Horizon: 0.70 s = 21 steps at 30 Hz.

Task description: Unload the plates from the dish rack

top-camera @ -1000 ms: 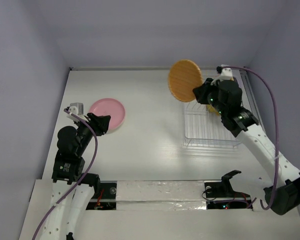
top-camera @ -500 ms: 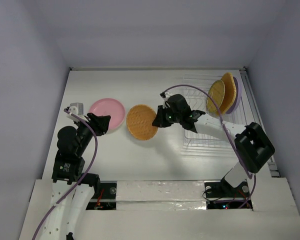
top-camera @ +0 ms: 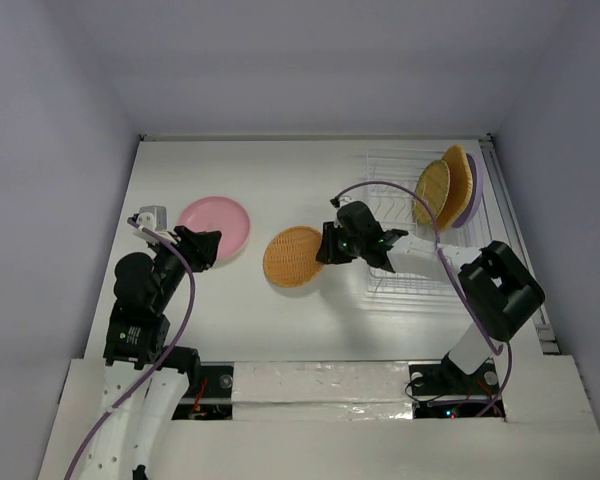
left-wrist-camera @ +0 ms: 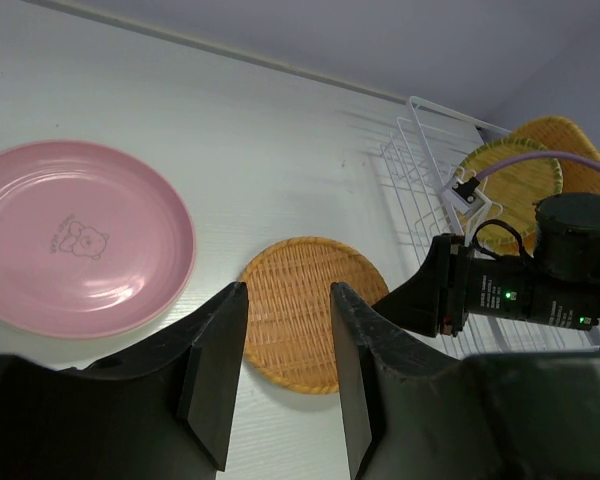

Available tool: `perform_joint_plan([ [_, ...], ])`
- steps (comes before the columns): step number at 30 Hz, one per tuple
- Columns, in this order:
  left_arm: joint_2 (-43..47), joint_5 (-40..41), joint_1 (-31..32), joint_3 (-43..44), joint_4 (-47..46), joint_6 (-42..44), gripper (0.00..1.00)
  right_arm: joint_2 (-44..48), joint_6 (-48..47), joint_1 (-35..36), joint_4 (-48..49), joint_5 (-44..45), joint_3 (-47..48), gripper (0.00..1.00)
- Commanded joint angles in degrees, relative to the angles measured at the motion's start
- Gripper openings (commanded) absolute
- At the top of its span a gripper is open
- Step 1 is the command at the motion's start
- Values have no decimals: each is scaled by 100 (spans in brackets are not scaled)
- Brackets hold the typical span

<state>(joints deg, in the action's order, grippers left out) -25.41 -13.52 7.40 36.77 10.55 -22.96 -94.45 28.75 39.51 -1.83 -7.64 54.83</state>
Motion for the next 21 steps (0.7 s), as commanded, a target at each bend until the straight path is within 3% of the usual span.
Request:
perform_joint_plan([
  [1,18,-89,-28,84,-281,11,36,-47,-19,-4,-46,728,-51,35],
  [5,18,-81,-28,84,-281,11,36,-29,-89,-4,-203,1079,36,41],
  [10,18,-98,-28,84,-281,11,36,129,-124,-4,-336,1186,116,42],
  [12,10,-107,-28,76,-281,11,36,269,-142,-4,-476,1282,186,48],
  [16,10,-107,-28,84,-281,11,36,1162,-186,-4,-582,1256,230,54],
  [17,1,-107,-28,84,-281,11,36,1392,-203,-4,-591,1378,230,48],
  [19,18,-107,-28,84,-281,11,36,1876,-186,-4,-661,1877,221,25],
  [20,27,-98,-28,84,-281,11,36,2339,-186,-4,-774,2829,204,5],
  [21,27,-90,-28,84,-281,11,36,2535,-221,-74,-828,3299,178,0],
])
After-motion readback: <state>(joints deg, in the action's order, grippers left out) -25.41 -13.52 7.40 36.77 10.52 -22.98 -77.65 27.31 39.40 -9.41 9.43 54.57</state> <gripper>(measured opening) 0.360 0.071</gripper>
